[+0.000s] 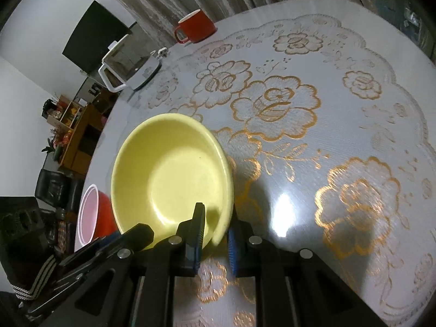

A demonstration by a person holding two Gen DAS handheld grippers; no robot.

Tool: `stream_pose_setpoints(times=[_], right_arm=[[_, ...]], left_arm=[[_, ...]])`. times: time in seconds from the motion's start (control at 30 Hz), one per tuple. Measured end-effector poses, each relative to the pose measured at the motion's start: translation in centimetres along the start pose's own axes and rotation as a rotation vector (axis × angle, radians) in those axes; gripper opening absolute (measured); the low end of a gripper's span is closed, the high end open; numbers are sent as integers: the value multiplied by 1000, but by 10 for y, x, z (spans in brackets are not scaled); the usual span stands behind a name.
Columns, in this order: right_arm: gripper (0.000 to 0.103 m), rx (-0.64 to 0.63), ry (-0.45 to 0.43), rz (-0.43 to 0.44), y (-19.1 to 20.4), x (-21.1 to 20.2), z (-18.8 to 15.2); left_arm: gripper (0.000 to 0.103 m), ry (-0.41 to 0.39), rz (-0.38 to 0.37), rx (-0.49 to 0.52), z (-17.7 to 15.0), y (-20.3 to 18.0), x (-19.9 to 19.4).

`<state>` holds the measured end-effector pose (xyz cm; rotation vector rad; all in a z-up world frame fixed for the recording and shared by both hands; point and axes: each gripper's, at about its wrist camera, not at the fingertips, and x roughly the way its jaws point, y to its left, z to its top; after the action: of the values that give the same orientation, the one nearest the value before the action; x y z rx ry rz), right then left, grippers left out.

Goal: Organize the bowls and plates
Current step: 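Close both grippers on the yellow bowl rim, then lift the yellow bowl with both grippers and carry it over the steel bowl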

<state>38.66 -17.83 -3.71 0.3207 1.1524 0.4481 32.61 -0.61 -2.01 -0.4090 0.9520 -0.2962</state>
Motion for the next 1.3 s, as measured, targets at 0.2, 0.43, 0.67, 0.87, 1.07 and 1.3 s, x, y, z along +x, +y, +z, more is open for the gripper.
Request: stream_pose_setpoints(times=[0.2, 0.43, 0.67, 0.87, 1.07, 1.3], right_arm=[[14, 6, -30, 3, -5, -27, -19], [14, 8, -84, 16, -7, -59, -38], [14, -4, -128, 12, -12, -89, -64], [14, 29, -152, 14, -25, -113, -91], [14, 38, -169, 21, -34, -135, -115], [14, 38, -186, 22, -37, -157, -146]], left_arm=[[24, -14, -17, 27, -14, -23, -16], [24, -29, -41, 46, -33, -44, -34], [24, -31, -51, 93, -56, -70, -44], [24, -34, -81, 125, -78, -89, -54], [24, -19, -114, 136, -100, -101, -60], [24, 2, -150, 139, -126, -108, -67]])
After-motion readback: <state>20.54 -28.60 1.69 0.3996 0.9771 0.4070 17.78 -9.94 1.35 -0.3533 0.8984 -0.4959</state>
